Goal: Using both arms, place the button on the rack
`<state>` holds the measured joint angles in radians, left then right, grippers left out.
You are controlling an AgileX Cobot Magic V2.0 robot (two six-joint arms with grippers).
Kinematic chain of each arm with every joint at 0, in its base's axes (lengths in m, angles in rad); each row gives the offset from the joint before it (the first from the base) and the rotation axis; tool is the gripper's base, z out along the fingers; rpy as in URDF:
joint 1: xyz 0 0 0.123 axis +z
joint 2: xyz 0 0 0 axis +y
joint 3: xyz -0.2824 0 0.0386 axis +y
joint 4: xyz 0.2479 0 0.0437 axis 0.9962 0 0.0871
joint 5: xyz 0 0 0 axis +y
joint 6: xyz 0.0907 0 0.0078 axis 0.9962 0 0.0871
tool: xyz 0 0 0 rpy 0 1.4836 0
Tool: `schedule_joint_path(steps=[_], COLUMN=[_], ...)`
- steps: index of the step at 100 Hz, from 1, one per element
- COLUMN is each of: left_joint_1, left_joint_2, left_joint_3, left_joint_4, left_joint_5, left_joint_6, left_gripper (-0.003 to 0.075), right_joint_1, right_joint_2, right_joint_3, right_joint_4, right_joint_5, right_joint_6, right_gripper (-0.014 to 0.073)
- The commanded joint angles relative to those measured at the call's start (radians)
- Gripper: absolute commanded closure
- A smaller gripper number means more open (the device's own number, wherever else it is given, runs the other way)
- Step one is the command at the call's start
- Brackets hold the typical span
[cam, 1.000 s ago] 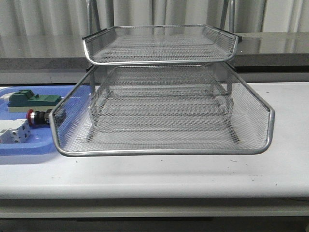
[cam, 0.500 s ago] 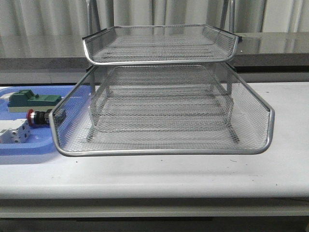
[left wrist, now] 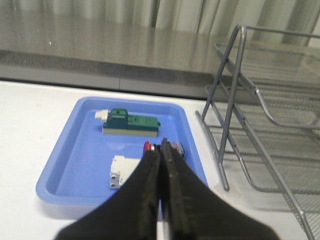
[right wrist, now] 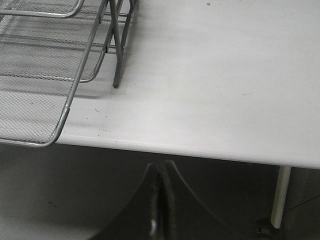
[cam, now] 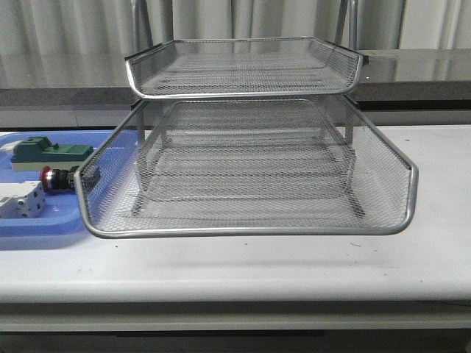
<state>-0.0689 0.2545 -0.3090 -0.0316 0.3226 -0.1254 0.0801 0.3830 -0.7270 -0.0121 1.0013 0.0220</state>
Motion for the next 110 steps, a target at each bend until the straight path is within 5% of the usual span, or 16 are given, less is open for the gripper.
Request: schedule_joint_path(steps=[1, 31, 80, 90, 110], left_joint_1=[-0.002, -0.002, -0.002, -0.002, -0.002], left_joint_2=[0.158, 0.641, 1.169, 1.202, 1.205], left_joint_3=[-0.163, -0.569, -0.936, -0.948, -0.948], left_joint_4=[0.021, 0.049, 0.032, 0.0, -0.007], left_joint_5=[0.045, 0.323, 0.439, 0.453, 0.448], left_joint_6=[-0.012, 0.125, 0.246, 0.294, 0.315], left_gripper=[0.074, 0.074, 0.0715, 0.0575, 0.0023], right_joint_1=[-0.006, -0.006, -0.006, -0.006, -0.006], right_joint_2=[0.008, 0.008, 0.008, 0.008, 0.008], right_joint_3=[-0.031, -0.031, -0.031, -0.031, -0.031], right_joint_4=[-0.004, -0.004, -0.004, -0.004, -0.004], right_joint_5=[-0.063, -0.063, -0.063, -0.063, -0.063], right_joint_6=[0.0, 0.0, 0.0, 0.0, 0.0], right_gripper=[0.0663, 0.0663, 0.0663, 0.0663, 0.0663])
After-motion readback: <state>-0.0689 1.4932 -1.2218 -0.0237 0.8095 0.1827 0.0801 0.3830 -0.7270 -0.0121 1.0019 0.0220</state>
